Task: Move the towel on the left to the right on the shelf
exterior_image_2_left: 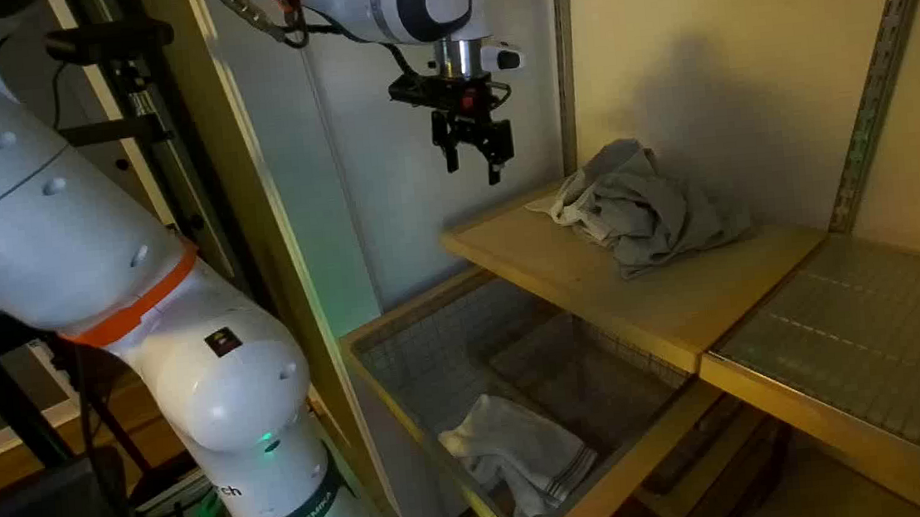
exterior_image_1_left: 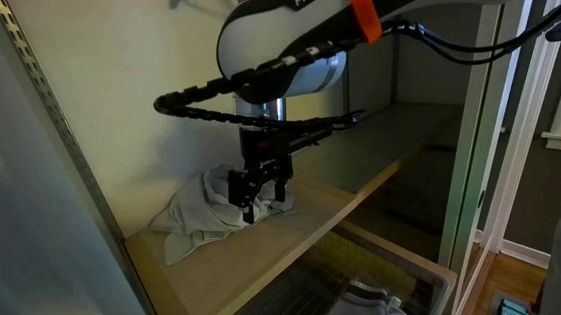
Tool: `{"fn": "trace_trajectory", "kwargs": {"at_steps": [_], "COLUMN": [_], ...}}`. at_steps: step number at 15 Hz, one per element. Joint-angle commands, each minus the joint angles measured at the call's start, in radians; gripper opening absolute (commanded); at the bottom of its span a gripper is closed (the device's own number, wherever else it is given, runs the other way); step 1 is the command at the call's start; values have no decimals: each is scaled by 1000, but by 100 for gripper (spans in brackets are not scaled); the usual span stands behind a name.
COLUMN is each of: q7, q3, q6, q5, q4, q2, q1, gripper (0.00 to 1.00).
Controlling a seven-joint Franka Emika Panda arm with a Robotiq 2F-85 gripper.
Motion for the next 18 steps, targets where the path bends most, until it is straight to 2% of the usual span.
{"fn": "trace_trajectory", "kwargs": {"at_steps": [1, 8, 14, 18], "q7": [-1, -2, 82, 93], "q3": [6, 6, -61, -65], "q6": [-3, -3, 235, 320], "q5": [2, 2, -1, -6], "q4": [2, 2, 91, 199], "q2": [0, 0, 155, 278], "q1": [-6, -6, -109, -120], "gripper": [100, 100, 100, 100]}}
